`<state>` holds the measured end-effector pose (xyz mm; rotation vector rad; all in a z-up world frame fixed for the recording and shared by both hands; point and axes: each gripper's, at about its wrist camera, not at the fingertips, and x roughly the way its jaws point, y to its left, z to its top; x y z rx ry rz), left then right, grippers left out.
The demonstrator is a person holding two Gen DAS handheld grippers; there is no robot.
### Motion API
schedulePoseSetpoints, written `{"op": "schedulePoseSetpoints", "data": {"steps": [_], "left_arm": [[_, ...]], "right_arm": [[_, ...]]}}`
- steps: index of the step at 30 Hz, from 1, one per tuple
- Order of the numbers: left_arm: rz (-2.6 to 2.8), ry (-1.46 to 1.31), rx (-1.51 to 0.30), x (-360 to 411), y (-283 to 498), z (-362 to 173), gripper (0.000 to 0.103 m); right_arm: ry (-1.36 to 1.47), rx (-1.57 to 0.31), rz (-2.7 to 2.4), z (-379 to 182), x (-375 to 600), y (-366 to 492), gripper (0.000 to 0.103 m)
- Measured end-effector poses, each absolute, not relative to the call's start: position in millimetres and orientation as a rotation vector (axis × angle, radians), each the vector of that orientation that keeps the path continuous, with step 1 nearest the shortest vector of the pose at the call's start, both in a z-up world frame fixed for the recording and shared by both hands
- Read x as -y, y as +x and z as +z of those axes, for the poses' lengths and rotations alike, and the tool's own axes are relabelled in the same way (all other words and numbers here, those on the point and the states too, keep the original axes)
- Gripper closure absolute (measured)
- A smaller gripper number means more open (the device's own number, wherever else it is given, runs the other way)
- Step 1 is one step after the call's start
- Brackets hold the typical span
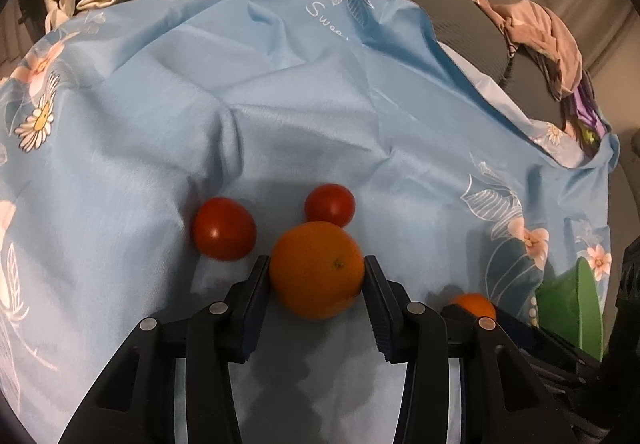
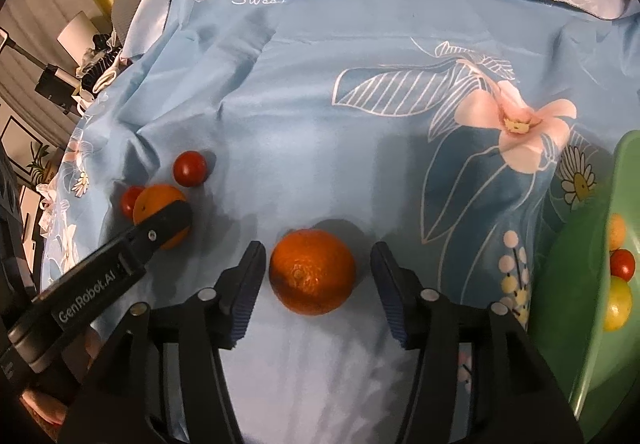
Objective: Organize fruits
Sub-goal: 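Grasp a small orange with the left tool while the right tool grasps another orange, then carry both oranges toward the green bowl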
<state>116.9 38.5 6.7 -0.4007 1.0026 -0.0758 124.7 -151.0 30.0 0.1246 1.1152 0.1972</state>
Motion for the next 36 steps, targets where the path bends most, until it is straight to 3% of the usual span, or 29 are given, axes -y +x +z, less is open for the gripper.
{"op": "schedulePoseSetpoints", "data": {"steps": [3, 12, 13, 15, 16, 36], "left_arm": [[-0.063, -0.391, -0.997, -39, 105, 15, 0.058], [-0.018, -0.341, -0.991, -40, 83, 32, 0.058], [-0.015, -0.340, -0.989, -40, 82, 33, 0.058], [-0.021, -0.350, -0.988, -39, 82, 34, 0.058], [-0.027, -0.363, -0.989, -39, 82, 34, 0.058], [-0.017, -0.370, -0.958, -42, 72, 47, 0.058]], "right_arm": [[0.132, -1.096, 0.190, 35, 152, 121, 0.039], [0.070, -1.081, 0.119, 24, 143, 118, 0.039], [0.070, -1.078, 0.113, 24, 143, 118, 0.040], [0.047, -1.066, 0.120, 24, 140, 118, 0.058], [0.045, -1.062, 0.135, 24, 139, 118, 0.060], [0.186, -0.953, 0.150, 58, 144, 68, 0.060]]}}
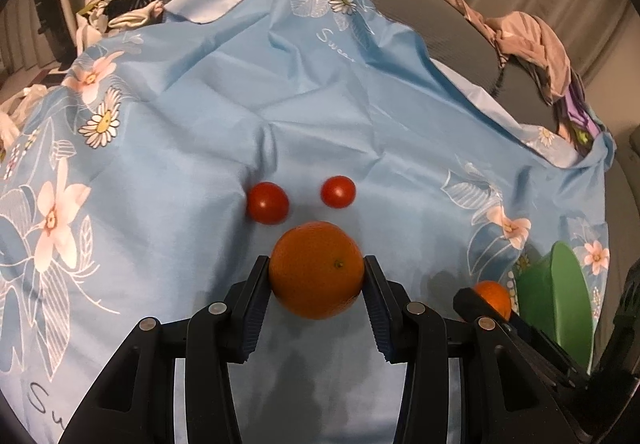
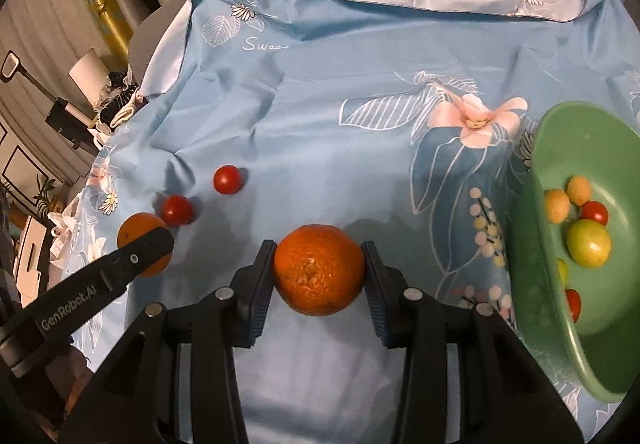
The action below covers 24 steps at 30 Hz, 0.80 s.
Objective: Organize fruits
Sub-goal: 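Carry both oranges toward the green bowl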
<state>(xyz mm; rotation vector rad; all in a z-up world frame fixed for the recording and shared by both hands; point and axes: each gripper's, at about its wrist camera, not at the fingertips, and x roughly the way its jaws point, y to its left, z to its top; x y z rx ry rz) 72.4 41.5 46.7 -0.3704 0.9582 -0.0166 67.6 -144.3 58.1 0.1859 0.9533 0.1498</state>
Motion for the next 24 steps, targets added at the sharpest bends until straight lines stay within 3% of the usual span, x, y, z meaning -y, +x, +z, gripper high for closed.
{"op": "schedulePoseSetpoints", "data": {"steps": [24], "left_arm": [[-0.032, -0.283, -0.941, -22, 67, 51, 0.058]], "right_arm": [[0.208, -0.920, 0.149, 70, 148, 60, 0.060]]}}
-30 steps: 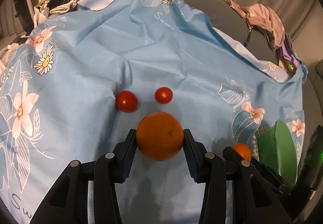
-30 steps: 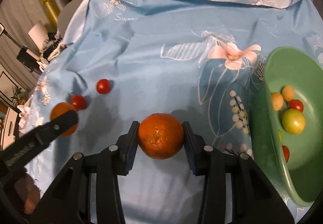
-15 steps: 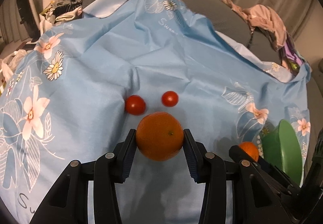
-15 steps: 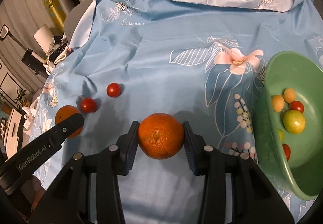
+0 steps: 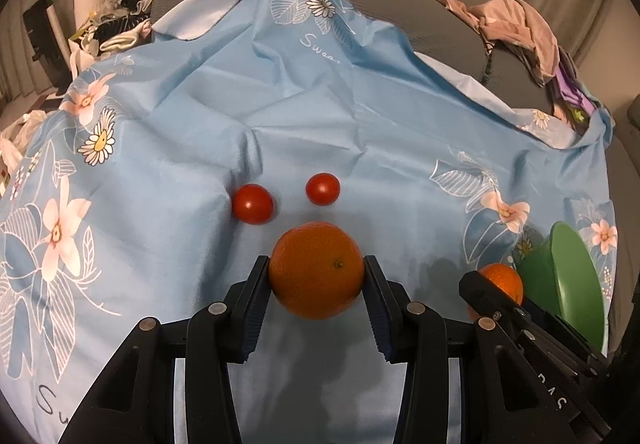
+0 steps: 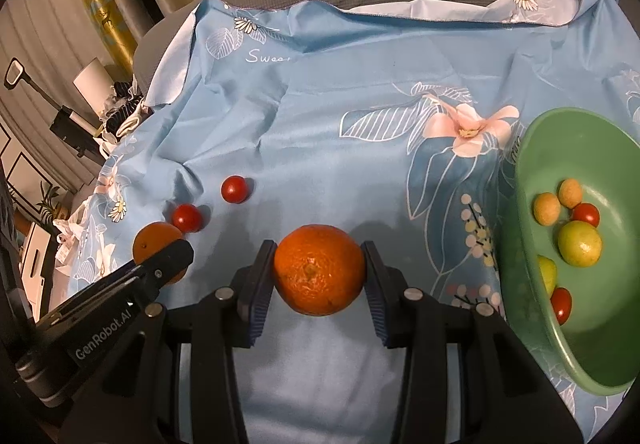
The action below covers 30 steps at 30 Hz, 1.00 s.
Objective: Organize fruits
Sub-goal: 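Carry both oranges toward the green bowl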
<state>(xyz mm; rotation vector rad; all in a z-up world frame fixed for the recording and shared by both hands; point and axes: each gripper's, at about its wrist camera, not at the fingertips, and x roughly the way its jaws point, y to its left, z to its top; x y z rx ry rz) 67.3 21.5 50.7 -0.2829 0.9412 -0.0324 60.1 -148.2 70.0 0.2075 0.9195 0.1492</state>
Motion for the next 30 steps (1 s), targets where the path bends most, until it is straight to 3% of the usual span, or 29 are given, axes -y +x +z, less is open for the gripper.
{"op": "schedulePoseSetpoints", "data": {"steps": [30], "left_arm": [[-0.116, -0.259, -0.816, -2, 45, 93, 0.058]], "right_arm": [[0.242, -0.787, 0.165, 111, 166, 36, 0.060]]}}
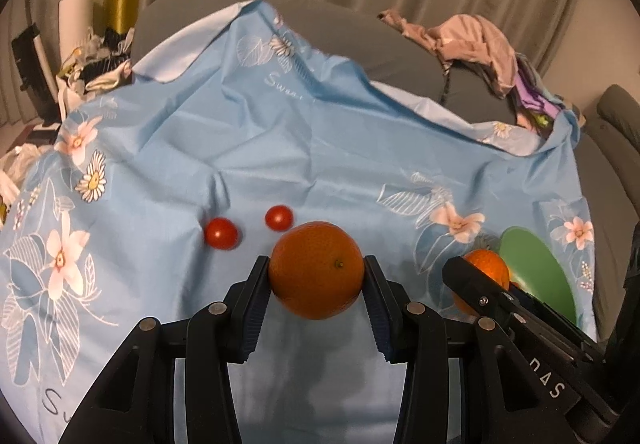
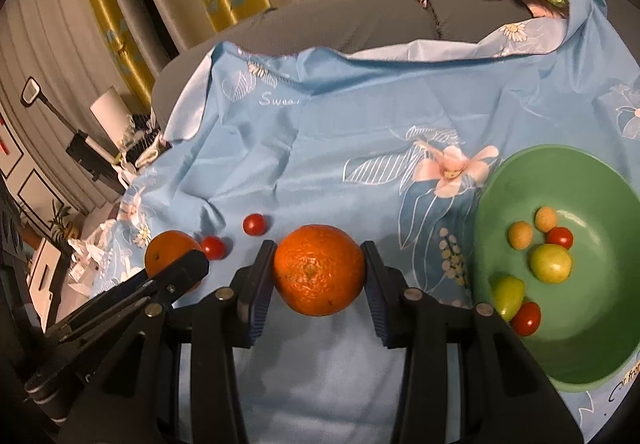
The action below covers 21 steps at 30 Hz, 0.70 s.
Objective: Organize fruits
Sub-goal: 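Carry both oranges toward the green bowl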
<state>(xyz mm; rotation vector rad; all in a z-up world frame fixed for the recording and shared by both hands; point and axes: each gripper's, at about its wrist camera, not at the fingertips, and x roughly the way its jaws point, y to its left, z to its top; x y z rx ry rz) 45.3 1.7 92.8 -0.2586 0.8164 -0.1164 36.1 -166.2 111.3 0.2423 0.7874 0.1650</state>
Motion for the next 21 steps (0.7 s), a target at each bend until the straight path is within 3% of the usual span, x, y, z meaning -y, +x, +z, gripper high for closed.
{"op": "schedulePoseSetpoints", "data": {"steps": [21], "left_arm": [[-0.340, -0.194, -0.718, 62, 28, 132, 0.058]], "right_arm": [[0.318, -0.574, 0.015, 160, 249, -6, 0.060]]}}
